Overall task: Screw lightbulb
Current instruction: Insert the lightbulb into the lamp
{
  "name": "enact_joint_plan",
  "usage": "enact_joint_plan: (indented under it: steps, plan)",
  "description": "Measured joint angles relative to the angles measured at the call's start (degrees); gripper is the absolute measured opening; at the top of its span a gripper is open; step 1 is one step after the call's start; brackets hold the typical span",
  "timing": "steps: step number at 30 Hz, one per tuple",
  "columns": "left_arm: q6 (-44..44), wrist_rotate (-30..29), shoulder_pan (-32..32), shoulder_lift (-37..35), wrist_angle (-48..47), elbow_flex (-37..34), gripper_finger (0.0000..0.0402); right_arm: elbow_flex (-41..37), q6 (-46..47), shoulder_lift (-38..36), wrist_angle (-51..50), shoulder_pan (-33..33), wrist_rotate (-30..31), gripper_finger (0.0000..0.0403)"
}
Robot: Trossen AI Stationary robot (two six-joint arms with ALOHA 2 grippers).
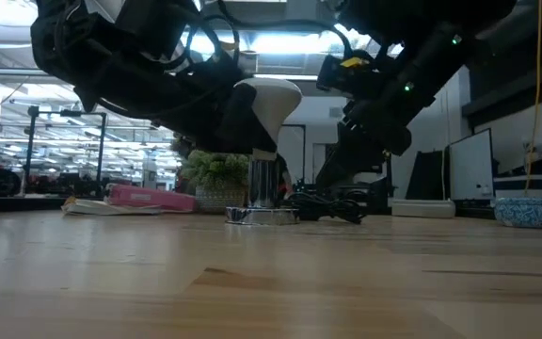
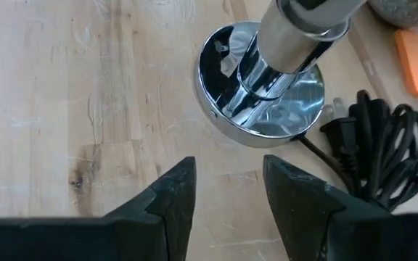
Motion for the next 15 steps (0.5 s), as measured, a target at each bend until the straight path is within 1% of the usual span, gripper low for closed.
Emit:
enact_joint_plan:
  steps: [6, 9, 12, 15]
  plan:
    - [-2.3, -0.2, 0.0, 0.0, 0.0, 0.0, 0.0150, 0.0, 1.6, 3.8, 2.2, 0.0, 2.0, 0.0168]
    - [-2.7, -0.3, 0.0, 0.0, 0.0, 0.0, 0.0150, 0.0, 1.6, 5.7, 3.3, -0.4, 5.6, 0.0168]
    - [-4.0, -0.4, 0.0, 0.0, 0.0, 0.0, 0.0150, 0.0, 1.6, 7.7, 3.6, -2.0, 8.1, 0.0168]
    - [-4.1, -0.4, 0.0, 0.0, 0.0, 0.0, 0.0150, 0.0, 1.6, 9.5, 5.8, -4.5, 8.3, 0.0168]
